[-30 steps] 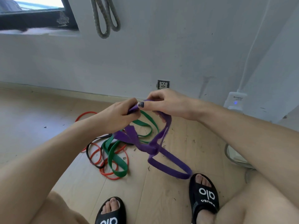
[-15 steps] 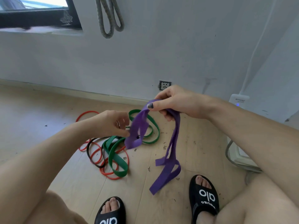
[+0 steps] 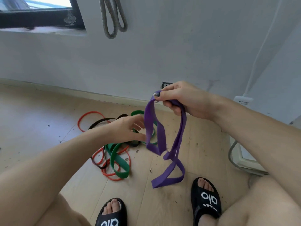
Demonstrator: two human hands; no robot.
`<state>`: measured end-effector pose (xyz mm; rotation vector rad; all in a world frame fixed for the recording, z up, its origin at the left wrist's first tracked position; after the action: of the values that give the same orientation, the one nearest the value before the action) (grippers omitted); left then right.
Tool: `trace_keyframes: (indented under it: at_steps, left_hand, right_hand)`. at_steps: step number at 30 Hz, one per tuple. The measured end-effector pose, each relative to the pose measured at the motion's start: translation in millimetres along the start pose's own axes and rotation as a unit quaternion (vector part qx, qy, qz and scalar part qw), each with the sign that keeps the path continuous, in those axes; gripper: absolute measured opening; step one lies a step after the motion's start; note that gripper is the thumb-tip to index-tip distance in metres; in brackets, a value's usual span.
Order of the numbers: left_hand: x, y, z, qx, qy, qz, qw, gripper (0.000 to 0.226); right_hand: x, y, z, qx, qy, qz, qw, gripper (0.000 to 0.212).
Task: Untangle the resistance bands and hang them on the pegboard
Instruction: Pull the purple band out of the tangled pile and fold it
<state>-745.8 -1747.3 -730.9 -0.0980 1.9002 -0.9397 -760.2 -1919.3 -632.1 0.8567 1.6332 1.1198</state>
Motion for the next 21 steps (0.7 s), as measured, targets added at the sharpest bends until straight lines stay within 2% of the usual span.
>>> trace_keyframes:
  at_steps: [4, 7, 9, 12, 17, 21]
  left_hand:
    - [1.8, 14.7, 2.3, -0.001, 0.000, 0.041, 0.999, 0.032]
    - [6.8, 22.9, 1.4, -0.026, 0.014, 0.029, 0.999, 0.027]
    - [10.6, 26.8, 4.6, -0.033, 0.009, 0.039, 0.999, 0.016]
    - [5.0, 34.0, 9.8, -0.052, -0.031, 0.071, 0.996, 0.009]
    - [-21.3, 58.8, 4.2, -0.127, -0.140, -0.009, 0.982, 0.020]
    - [-42.8, 69.2, -0.1, -0.167, -0.214, -0.009, 0.962, 0.020]
  right_hand:
    - [-3.9, 1.3, -3.9, 0.004, -0.014, 0.033, 0.999, 0.016]
    - [-5.4, 1.5, -3.7, 0.009, -0.021, 0.065, 0.998, 0.015]
    - [-4.9, 2.7, -2.6, 0.008, -0.023, 0.073, 0.997, 0.015]
    - [-6.8, 0.8, -0.3, 0.005, -0.034, 0.060, 0.998, 0.017]
    - [-17.4, -13.9, 3.9, 0.027, -0.098, -0.029, 0.994, 0.023]
    - [-17.4, -24.1, 3.0, 0.052, -0.103, -0.095, 0.989, 0.030]
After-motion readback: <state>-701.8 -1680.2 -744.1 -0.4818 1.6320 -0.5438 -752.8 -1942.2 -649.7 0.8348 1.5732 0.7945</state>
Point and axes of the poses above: each hand's wrist, its own z-axis towards the middle knuckle, its own x-axis out of the palm, y = z × x, the point moved 7 cm from there along z, towards the middle knuckle, and after that the axes turned 5 degrees about -y, right-handed, at the moved point
